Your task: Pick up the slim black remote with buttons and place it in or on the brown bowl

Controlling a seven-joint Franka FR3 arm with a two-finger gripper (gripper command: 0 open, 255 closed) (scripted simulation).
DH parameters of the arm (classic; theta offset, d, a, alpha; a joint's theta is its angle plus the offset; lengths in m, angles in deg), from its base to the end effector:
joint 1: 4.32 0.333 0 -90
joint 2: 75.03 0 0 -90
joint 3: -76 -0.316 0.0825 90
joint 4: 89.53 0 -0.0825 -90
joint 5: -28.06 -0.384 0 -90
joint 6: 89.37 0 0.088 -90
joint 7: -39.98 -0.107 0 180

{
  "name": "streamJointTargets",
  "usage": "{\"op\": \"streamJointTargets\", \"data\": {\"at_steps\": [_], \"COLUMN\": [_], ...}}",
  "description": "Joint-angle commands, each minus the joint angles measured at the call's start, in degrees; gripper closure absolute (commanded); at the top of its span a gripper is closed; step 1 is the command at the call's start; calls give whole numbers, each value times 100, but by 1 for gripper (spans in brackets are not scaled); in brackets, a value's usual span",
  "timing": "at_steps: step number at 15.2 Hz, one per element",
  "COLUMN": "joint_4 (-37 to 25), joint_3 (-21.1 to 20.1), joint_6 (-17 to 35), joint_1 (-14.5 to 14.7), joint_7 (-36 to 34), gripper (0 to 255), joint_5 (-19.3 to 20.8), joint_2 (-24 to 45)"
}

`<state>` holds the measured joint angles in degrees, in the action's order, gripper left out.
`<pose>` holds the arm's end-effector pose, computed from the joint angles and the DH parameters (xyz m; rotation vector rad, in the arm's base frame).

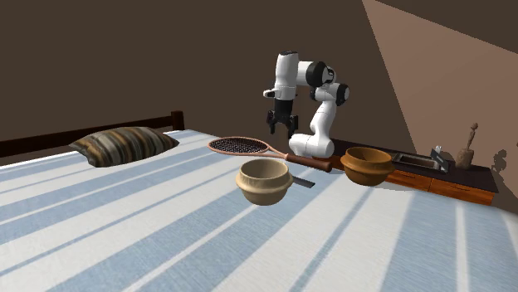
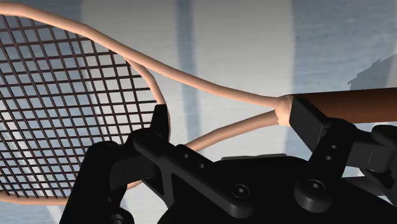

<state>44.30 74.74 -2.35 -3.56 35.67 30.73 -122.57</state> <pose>0.2897 0.0074 0.6086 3.0785 -0.0766 0.0244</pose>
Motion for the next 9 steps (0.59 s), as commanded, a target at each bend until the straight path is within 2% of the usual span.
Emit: {"op": "streamJointTargets", "data": {"at_steps": [1, 9], "joint_4": [0, -351], "joint_3": [0, -1239], "joint_6": [0, 329], "joint_1": [0, -741], "joint_7": [0, -3690], "gripper": [0, 0], "joint_5": [0, -1440], "joint_2": [0, 849]}}
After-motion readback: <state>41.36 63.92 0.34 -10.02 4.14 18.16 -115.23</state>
